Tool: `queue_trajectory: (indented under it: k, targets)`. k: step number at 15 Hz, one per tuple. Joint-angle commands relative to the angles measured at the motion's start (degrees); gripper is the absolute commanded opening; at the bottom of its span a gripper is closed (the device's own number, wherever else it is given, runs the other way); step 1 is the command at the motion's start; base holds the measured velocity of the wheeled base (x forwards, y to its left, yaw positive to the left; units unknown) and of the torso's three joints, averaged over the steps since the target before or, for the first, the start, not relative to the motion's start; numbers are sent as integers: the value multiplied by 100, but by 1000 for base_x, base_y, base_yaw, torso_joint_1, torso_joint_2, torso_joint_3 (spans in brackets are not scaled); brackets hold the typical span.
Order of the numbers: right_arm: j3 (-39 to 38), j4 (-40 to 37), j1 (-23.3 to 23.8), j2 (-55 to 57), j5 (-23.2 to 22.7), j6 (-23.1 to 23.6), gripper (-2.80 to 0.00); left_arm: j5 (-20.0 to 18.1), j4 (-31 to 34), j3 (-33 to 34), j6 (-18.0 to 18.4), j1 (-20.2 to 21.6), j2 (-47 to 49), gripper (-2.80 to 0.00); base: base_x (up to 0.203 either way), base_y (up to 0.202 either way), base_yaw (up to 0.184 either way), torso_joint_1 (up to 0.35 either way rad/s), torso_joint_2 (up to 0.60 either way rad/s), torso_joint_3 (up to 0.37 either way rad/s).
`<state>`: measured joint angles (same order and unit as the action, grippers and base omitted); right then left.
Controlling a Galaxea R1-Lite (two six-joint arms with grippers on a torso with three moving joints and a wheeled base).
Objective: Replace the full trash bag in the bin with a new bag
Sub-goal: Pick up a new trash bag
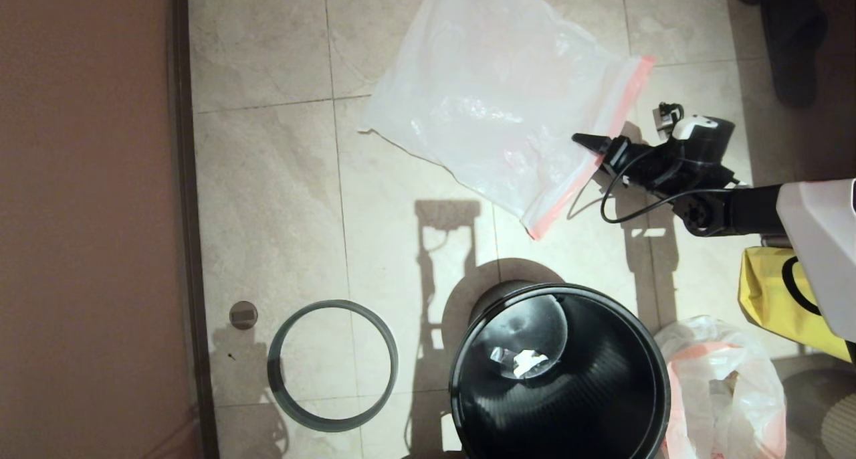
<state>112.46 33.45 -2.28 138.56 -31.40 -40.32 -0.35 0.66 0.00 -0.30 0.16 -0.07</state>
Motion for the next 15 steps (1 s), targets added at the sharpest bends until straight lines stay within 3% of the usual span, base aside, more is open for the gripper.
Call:
queue_trajectory:
  k: [1,5,10,15]
  targets:
    - [-35,21,-19,-62,11,-2,0,0,4,0,4,2,7,-280,0,0,0,0,0,0]
    - [-352,22,96,-405,46,297,0,0,4,0,3,2,7,-280,0,0,0,0,0,0]
    - [-690,267,158,-681,11,332,0,0,4,0,4,2,7,-280,0,0,0,0,0,0]
    - [-755,641,-154,-595,7,288,0,0,4,0,-5,2,7,-280,0,0,0,0,0,0]
